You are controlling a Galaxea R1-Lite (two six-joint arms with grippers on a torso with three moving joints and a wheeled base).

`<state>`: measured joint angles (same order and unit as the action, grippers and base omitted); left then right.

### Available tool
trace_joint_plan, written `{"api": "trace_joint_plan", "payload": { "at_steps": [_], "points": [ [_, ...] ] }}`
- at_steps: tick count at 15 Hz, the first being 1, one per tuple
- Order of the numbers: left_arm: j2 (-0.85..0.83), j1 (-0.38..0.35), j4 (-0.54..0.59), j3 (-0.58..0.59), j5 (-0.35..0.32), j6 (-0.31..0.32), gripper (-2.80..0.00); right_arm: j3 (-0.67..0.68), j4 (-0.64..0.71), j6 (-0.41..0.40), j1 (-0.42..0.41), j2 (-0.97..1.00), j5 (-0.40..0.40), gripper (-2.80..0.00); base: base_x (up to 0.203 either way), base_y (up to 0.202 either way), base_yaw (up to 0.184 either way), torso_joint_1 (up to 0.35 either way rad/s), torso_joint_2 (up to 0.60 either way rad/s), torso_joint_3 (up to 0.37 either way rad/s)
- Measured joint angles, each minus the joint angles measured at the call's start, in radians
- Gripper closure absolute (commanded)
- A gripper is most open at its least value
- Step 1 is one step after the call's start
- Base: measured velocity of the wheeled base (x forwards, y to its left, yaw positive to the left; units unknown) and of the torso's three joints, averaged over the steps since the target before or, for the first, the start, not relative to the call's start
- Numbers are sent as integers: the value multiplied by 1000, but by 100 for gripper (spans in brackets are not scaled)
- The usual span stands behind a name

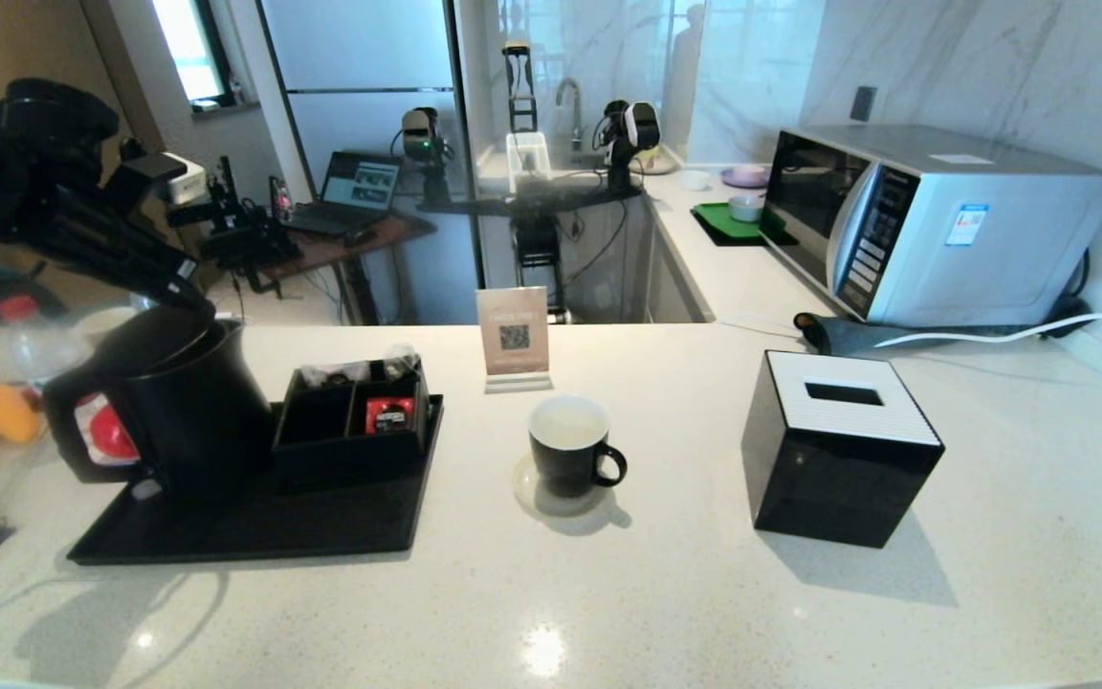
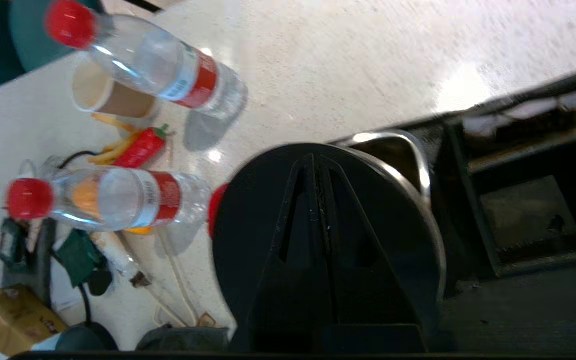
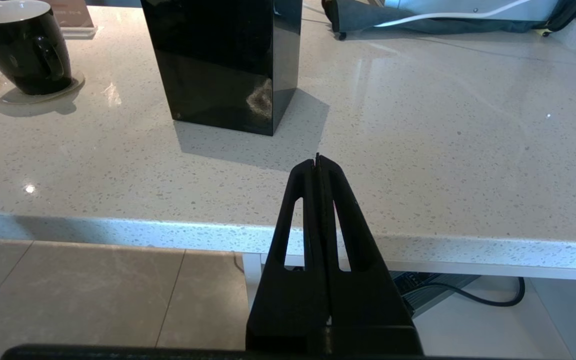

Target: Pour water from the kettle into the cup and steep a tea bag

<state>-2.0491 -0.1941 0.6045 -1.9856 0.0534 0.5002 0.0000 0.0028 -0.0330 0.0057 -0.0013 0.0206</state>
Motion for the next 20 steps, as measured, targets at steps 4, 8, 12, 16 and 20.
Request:
{"api": "trace_joint_plan", "payload": {
  "at_steps": [4, 8, 12, 16, 20],
  "points": [
    [-16, 10, 47, 11, 0, 1, 0, 0, 0, 0, 0, 0, 0, 0, 0, 0, 0, 0, 0, 0],
    [-24, 12, 60, 16, -1, 3, 0, 0, 0, 0, 0, 0, 0, 0, 0, 0, 0, 0, 0, 0],
    [-27, 12, 58, 41, -2, 3, 0, 0, 0, 0, 0, 0, 0, 0, 0, 0, 0, 0, 0, 0],
    [-26, 12, 56, 53, -4, 0, 0, 0, 0, 0, 0, 0, 0, 0, 0, 0, 0, 0, 0, 0],
    [-13, 12, 59, 48, -3, -1, 0, 0, 0, 0, 0, 0, 0, 0, 0, 0, 0, 0, 0, 0]
  ]
}}
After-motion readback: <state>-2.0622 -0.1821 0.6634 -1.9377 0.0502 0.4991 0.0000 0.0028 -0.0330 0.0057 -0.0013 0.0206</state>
